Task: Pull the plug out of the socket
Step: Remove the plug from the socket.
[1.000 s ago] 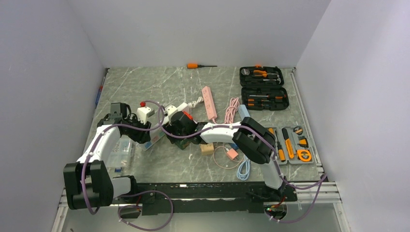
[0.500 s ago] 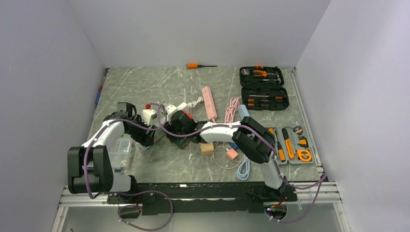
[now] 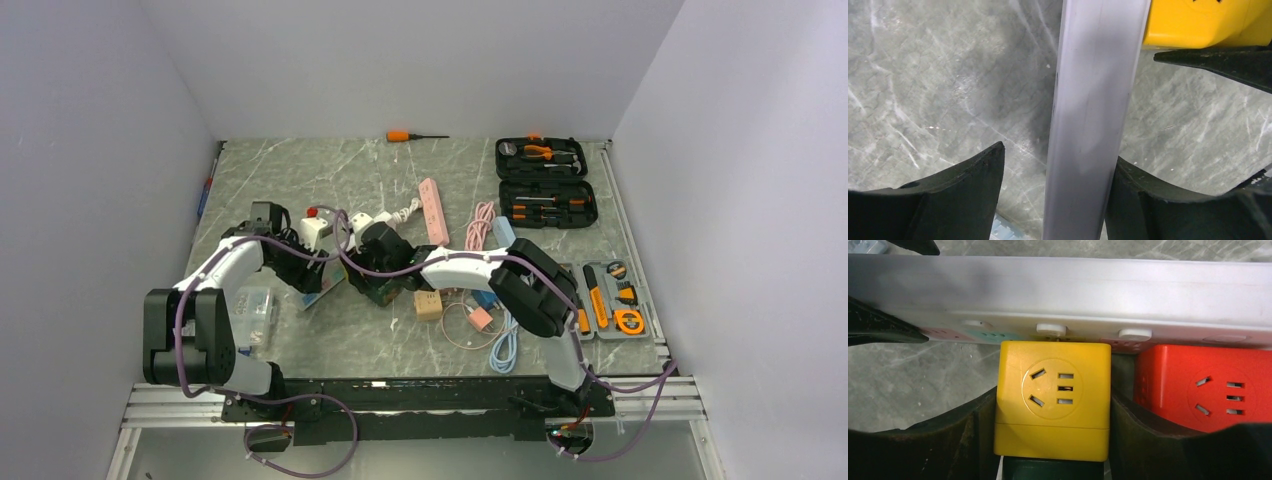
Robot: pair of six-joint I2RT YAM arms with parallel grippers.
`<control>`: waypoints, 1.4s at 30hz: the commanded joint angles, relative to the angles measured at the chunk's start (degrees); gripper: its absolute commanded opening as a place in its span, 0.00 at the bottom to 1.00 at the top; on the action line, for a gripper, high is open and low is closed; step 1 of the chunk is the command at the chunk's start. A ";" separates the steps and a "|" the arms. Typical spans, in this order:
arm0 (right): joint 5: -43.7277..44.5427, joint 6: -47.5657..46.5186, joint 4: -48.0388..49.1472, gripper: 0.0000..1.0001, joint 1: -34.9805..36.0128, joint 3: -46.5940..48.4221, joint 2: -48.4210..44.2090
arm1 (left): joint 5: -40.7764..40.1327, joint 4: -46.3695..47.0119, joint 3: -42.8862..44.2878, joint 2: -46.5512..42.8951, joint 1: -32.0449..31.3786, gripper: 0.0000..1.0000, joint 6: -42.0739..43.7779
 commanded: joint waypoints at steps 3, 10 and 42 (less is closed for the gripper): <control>-6.05 -0.51 2.13 0.00 0.77 1.86 -8.63 | 0.33 1.39 3.59 -0.51 -1.57 0.72 -1.29; -8.76 0.92 2.09 0.00 1.03 3.73 -8.99 | -1.35 2.08 5.15 1.41 -3.64 0.85 -2.99; -8.98 2.03 3.04 0.00 2.91 -5.80 -13.38 | -17.35 9.83 5.76 6.33 -6.00 0.17 -7.55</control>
